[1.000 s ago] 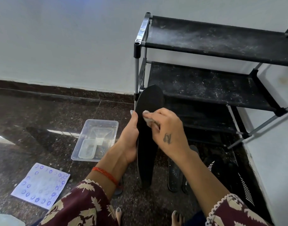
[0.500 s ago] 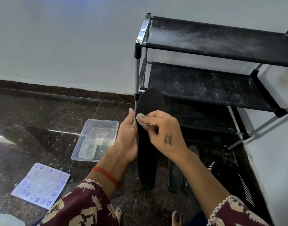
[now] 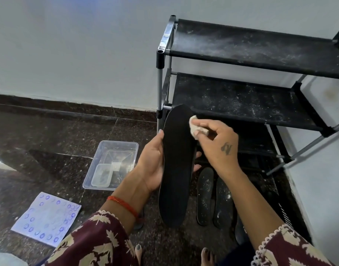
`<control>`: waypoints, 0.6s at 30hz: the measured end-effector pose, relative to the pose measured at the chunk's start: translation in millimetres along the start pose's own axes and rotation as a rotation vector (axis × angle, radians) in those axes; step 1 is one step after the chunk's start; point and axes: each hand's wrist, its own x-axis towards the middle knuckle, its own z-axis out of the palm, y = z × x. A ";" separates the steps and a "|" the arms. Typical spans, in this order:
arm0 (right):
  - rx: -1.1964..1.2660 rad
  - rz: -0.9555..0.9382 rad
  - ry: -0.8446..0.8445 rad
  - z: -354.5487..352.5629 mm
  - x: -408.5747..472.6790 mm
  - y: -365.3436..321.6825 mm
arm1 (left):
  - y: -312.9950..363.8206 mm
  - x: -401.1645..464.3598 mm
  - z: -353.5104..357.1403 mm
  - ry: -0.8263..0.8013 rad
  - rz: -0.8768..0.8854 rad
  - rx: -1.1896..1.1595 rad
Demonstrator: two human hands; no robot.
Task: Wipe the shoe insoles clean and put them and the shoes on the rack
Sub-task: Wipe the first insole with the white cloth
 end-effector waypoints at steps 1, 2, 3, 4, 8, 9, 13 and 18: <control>0.018 -0.042 -0.065 4.0 -3.5 -3.8 | 0.0 -1.5 1.1 -0.006 0.015 -0.001; 0.017 -0.096 -0.129 8.8 -7.3 -6.8 | -0.2 -2.5 1.1 -0.006 0.031 -0.006; 0.003 -0.166 -0.180 13.8 -11.1 -8.7 | 0.1 -3.5 0.6 -0.005 0.044 -0.008; -0.019 -0.237 -0.222 18.3 -14.1 -9.8 | 0.8 -3.1 -1.6 0.005 0.052 -0.010; -0.086 -0.329 -0.292 22.8 -15.9 -8.6 | 2.3 0.7 -8.0 0.086 0.071 0.014; -0.114 -0.327 -0.273 22.2 -15.2 -7.6 | 1.9 1.6 -7.4 0.098 0.070 0.020; -0.240 -0.245 -0.115 16.2 -9.7 -2.0 | -1.7 4.2 -1.8 0.091 0.003 0.043; -0.270 -0.007 0.047 0.6 0.1 8.8 | 0.8 1.1 -2.4 0.066 -0.040 -0.018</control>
